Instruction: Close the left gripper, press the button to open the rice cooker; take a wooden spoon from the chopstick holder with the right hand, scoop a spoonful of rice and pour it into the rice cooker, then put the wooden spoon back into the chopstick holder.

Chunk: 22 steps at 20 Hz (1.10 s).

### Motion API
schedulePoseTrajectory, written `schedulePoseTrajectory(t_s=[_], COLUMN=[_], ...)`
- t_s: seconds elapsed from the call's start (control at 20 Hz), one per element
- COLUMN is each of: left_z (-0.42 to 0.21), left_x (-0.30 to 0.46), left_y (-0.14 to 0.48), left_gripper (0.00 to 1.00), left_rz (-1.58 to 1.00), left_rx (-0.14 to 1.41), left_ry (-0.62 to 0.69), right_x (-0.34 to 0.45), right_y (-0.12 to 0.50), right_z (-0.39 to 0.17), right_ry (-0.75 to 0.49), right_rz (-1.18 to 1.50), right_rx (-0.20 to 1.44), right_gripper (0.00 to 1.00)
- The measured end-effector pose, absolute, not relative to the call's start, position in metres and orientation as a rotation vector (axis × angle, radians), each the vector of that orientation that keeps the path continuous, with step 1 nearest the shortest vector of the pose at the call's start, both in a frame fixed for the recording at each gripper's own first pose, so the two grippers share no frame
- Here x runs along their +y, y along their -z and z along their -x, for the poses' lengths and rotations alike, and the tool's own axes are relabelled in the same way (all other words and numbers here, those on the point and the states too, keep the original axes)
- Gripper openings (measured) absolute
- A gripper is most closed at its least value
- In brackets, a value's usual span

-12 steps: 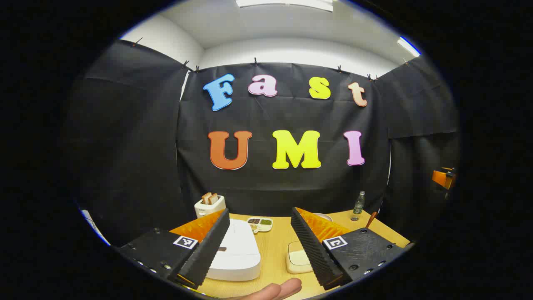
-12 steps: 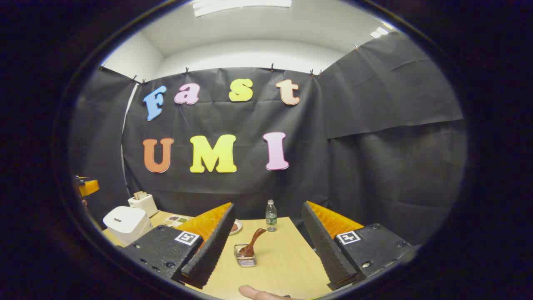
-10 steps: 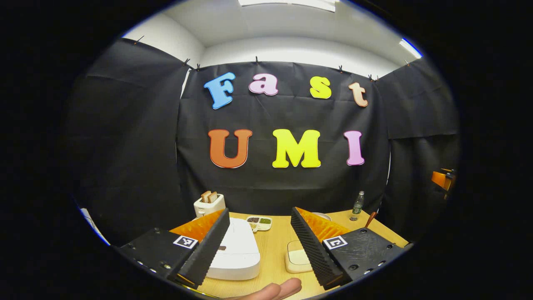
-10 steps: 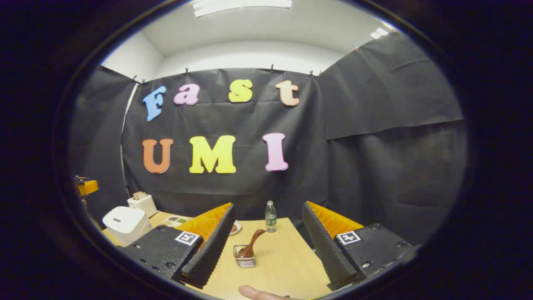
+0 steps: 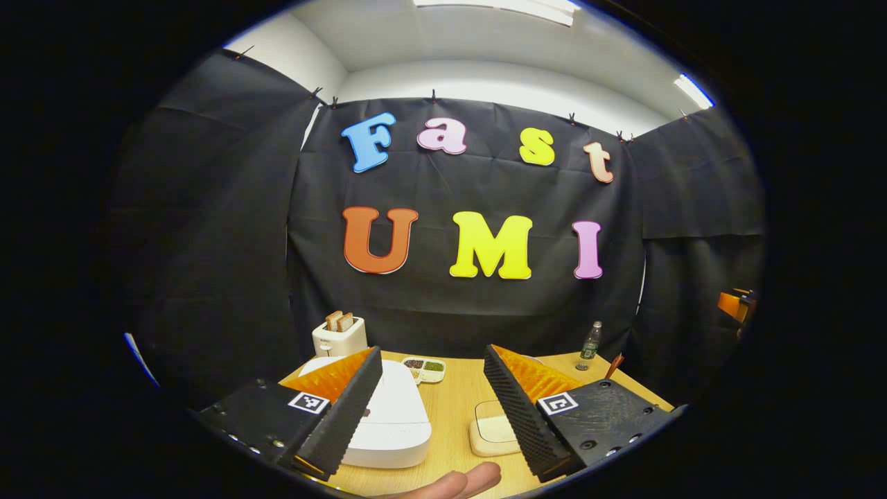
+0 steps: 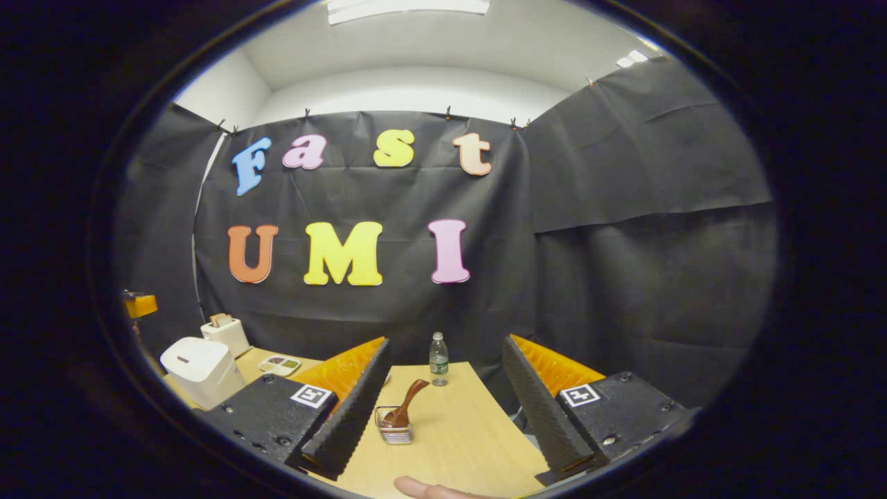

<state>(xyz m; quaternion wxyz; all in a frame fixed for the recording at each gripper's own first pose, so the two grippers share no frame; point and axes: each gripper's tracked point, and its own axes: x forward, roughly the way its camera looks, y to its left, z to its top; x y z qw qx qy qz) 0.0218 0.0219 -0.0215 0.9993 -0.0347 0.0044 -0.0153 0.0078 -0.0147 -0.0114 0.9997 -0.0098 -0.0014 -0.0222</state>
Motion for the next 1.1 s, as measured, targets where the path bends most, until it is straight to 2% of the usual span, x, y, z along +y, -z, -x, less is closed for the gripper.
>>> schedulePoseTrajectory(t_s=[0.3, 0.35, 0.4, 0.45, 0.5, 0.55, 0.6, 0.65, 0.7, 0.75, 0.8, 0.85, 1.1], left_z=[-0.043, -0.043, -0.044, -0.044, -0.045, -0.046, -0.043, -0.043, -0.037, -0.036, -0.033, -0.032, -0.051], left_x=[0.046, 0.044, 0.045, 0.044, 0.037, 0.035, 0.040, 0.040, 0.042, 0.049, 0.055, 0.057, 0.082], left_y=[0.034, 0.037, 0.040, 0.039, 0.045, 0.049, 0.049, 0.048, 0.046, 0.041, 0.043, 0.052, 0.109], left_gripper=[0.93, 0.75, 0.64, 0.64, 0.58, 0.56, 0.31, 0.29, 0.22, 0.15, 0.04, 0.00, 0.00], left_rz=[0.084, 0.074, 0.061, 0.043, 0.034, 0.026, 0.023, 0.019, 0.019, 0.021, 0.024, 0.032, -0.006], left_rx=[-0.020, -0.025, -0.026, -0.037, -0.021, -0.005, 0.011, 0.021, 0.023, 0.015, 0.028, 0.067, 0.254], left_ry=[0.011, 0.023, 0.030, 0.052, 0.084, 0.094, 0.090, 0.101, 0.100, 0.080, 0.063, 0.064, -0.020], right_x=[-0.018, -0.016, -0.014, -0.012, -0.012, -0.011, -0.009, -0.008, -0.008, -0.009, -0.010, -0.011, -0.013], right_y=[0.029, 0.034, 0.038, 0.040, 0.042, 0.042, 0.047, 0.050, 0.052, 0.052, 0.055, 0.057, 0.076], right_z=[-0.015, -0.016, -0.017, -0.020, -0.023, -0.025, -0.026, -0.027, -0.027, -0.027, -0.030, -0.031, -0.035], right_ry=[0.045, 0.036, 0.026, 0.023, 0.022, 0.023, 0.024, 0.024, 0.027, 0.032, 0.040, 0.045, 0.037], right_rz=[0.015, 0.007, 0.001, -0.003, -0.007, -0.010, -0.007, -0.001, 0.006, 0.015, 0.023, 0.025, 0.028], right_rx=[0.023, 0.036, 0.046, 0.053, 0.051, 0.052, 0.059, 0.064, 0.063, 0.060, 0.059, 0.062, 0.087], right_gripper=[1.00, 1.00, 1.00, 1.00, 1.00, 1.00, 1.00, 1.00, 1.00, 1.00, 1.00, 1.00, 1.00])
